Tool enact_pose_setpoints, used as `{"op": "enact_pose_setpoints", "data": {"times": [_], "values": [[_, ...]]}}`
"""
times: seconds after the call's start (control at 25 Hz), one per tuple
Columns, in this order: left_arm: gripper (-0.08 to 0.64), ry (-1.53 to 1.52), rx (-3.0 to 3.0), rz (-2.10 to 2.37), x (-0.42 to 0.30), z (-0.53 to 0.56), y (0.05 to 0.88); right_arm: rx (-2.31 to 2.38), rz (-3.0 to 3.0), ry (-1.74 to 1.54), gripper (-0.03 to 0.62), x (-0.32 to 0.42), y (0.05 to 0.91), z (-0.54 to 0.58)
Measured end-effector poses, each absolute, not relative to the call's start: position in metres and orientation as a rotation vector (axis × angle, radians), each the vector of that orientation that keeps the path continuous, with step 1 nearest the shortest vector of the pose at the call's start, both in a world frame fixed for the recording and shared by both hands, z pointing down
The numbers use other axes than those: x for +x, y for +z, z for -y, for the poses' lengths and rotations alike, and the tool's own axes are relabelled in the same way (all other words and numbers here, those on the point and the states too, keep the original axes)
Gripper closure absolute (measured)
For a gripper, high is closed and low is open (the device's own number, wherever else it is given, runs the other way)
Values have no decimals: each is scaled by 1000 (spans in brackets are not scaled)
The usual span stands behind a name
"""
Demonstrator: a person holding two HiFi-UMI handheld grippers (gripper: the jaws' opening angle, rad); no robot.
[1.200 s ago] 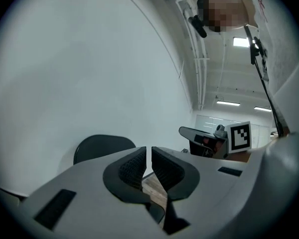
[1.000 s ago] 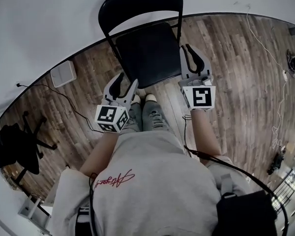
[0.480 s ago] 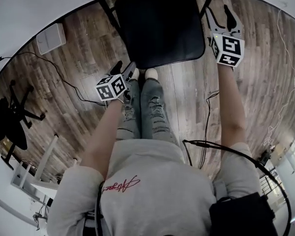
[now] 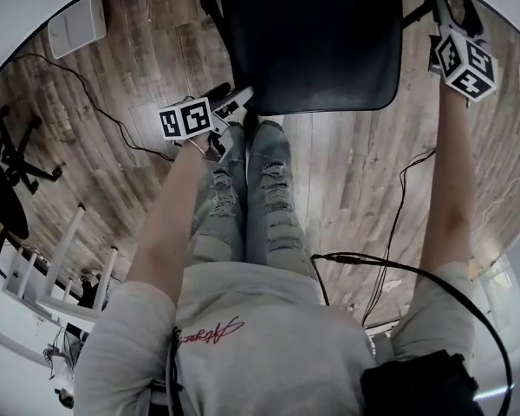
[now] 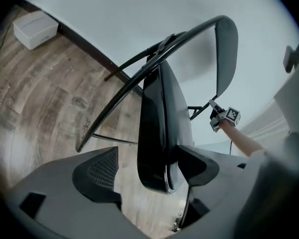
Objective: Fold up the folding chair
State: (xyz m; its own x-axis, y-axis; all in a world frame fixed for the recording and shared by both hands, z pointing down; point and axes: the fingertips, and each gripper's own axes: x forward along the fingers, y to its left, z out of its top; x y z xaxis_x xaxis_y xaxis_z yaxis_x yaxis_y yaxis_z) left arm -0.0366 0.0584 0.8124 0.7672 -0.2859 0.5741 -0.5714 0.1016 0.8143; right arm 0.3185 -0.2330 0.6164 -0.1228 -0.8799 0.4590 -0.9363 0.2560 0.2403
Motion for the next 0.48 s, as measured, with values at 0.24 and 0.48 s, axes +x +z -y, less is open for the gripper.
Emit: {"op": "enact_pose_setpoints", "data": {"times": [0.24,0.48], "values": [[170,259,1496,538,-27,-63,811,1704,2014,168,344,322,616,259],[163,577,1627,265,13,-83,812,1785,1954,218,347,325,620,277]]}}
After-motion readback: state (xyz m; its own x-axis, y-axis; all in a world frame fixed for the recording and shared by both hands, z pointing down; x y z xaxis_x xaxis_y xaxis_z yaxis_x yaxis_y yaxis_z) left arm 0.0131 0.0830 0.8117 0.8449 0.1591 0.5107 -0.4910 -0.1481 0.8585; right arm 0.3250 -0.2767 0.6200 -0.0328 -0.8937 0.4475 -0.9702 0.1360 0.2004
